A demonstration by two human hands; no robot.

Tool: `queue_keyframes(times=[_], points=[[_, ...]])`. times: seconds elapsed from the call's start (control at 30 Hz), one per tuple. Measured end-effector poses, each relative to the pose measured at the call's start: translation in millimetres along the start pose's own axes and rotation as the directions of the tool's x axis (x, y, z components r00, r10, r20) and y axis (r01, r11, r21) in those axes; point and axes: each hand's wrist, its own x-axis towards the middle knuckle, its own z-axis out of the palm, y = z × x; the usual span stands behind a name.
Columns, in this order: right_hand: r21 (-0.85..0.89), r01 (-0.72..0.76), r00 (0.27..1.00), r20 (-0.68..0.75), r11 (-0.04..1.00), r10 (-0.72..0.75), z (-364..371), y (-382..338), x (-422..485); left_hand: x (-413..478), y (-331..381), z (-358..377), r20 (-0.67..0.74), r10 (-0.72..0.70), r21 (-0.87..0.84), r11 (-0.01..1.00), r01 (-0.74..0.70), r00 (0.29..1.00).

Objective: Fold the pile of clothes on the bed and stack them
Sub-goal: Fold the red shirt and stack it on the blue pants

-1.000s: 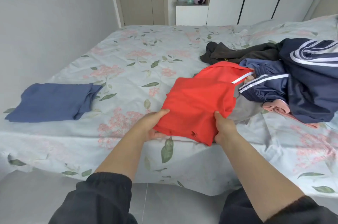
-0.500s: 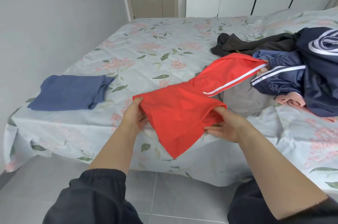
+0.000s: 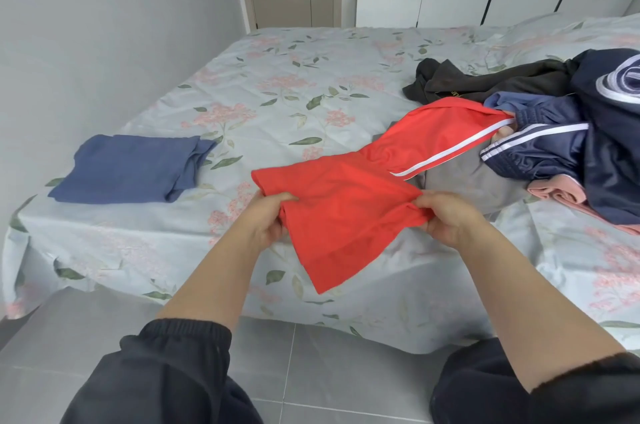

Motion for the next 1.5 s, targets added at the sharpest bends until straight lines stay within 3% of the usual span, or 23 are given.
queue_keyframes(times=[0.07,0.13,0.17,0.2,0.23,0.27,0.3,0.37,0.43,0.53,0.6,0.67,0.77,0.83,0.87,0.93,1.0,1.1,1.27,1.33,1.37,1.43,1.5], points=[[0.089,0.124,0.992,0.019,0.988,-0.127,2.2,-5.1,-3.1,4.1,10.6,5.4,-0.038,0.14,-0.089,0.986,-0.143,0.989],[0.068,0.148,0.989,-0.019,0.987,-0.147,1.0,-5.8,-7.9,8.8,16.1,6.4,-0.05,0.197,-0.109,0.973,-0.202,0.979],[-0.044,0.132,0.989,-0.056,0.99,-0.134,-1.0,-2.8,-9.3,9.9,15.8,5.5,-0.089,0.226,0.007,0.974,-0.227,0.97],[-0.247,0.115,0.984,-0.101,0.962,-0.144,-3.7,1.0,-8.8,9.5,13.7,4.9,-0.147,0.307,0.255,0.93,-0.264,0.94],[-0.499,0.105,0.973,-0.129,0.86,-0.193,-6.9,4.5,-6.5,8.4,9.1,4.2,-0.177,0.432,0.539,0.794,-0.28,0.884],[-0.695,0.108,0.952,-0.133,0.711,-0.275,-8.3,7.0,-4.8,5.6,3.7,4.7,-0.135,0.588,0.741,0.595,-0.313,0.798],[-0.796,0.134,0.927,-0.11,0.59,-0.358,-8.2,8.9,-2.6,0.5,-0.8,6.7,-0.008,0.721,0.839,0.381,-0.387,0.693],[-0.821,0.25,0.89,-0.014,0.514,-0.455,-6.0,8.6,-1.8,-7.9,-9.1,12.3,0.351,0.756,0.82,0.037,-0.571,0.552],[-0.802,0.416,0.856,0.188,0.428,-0.481,-4.2,6.8,-2.6,-13.3,-19.6,13.3,0.601,0.584,0.753,-0.187,-0.631,0.545],[-0.823,0.515,0.822,0.395,0.239,-0.411,-6.1,10.8,-3.6,-15.8,-27.3,8.1,0.678,0.377,0.733,-0.409,-0.544,0.631],[-0.857,0.503,0.801,0.417,0.107,-0.429,-7.2,14.4,-3.4,-16.0,-26.6,4.5,0.671,0.35,0.737,-0.413,-0.536,0.653],[-0.888,0.46,0.784,0.39,0.029,-0.484,-7.2,16.8,-3.2,-20.9,-24.6,6.5,0.657,0.373,0.754,-0.332,-0.567,0.655],[-0.917,0.397,0.716,0.289,0.03,-0.635,-6.8,13.6,-4.6,-30.2,-22.6,13.0,0.691,0.448,0.703,-0.233,-0.672,0.568],[-0.909,0.412,0.641,0.246,0.056,-0.727,-10.2,8.4,-6.7,-35.0,-18.7,15.2,0.73,0.453,0.656,-0.255,-0.71,0.512],[-0.912,0.408,0.651,0.26,0.04,-0.713,-13.0,6.7,-6.9,-35.7,-17.3,15.6,0.749,0.397,0.649,-0.28,-0.707,0.531],[-0.928,0.372,0.775,0.322,-0.019,-0.544,-16.5,7.7,-6.6,-34.8,-18.5,14.0,0.735,0.194,0.677,-0.254,-0.691,0.649],[-0.945,0.326,0.856,0.307,-0.026,-0.416,-16.6,12.7,-4.7,-32.2,-23.1,11.5,0.688,0.063,0.724,-0.133,-0.677,0.723],[-0.971,0.239,0.867,0.224,-0.023,-0.445,-11.5,14.9,-1.5,-30.7,-28.2,12.7,0.668,0.088,0.737,0.065,-0.673,0.739],[-0.932,0.192,0.911,0.053,0.308,-0.409,-6.4,15.2,10.8,-29.7,-34.1,14.0,0.641,0.013,0.752,0.194,-0.63,0.768],[-0.883,0.194,0.914,0.005,0.428,-0.405,-4.4,16.3,14.5,-27.0,-31.0,13.5,0.556,0.099,0.777,0.292,-0.558,0.825],[-0.862,0.188,0.92,-0.014,0.471,-0.392,-3.8,16.6,16.0,-22.1,-29.0,12.4,0.468,0.22,0.806,0.292,-0.516,0.856],[-0.842,0.16,0.939,-0.031,0.515,-0.343,-4.0,17.3,18.5,-12.4,-22.6,8.2,0.244,0.484,0.922,0.153,-0.356,0.84],[-0.826,0.122,0.959,-0.045,0.55,-0.28,-5.9,16.7,19.1,-5.2,-16.2,-0.2,0.072,0.566,0.996,0.01,-0.094,0.822]])
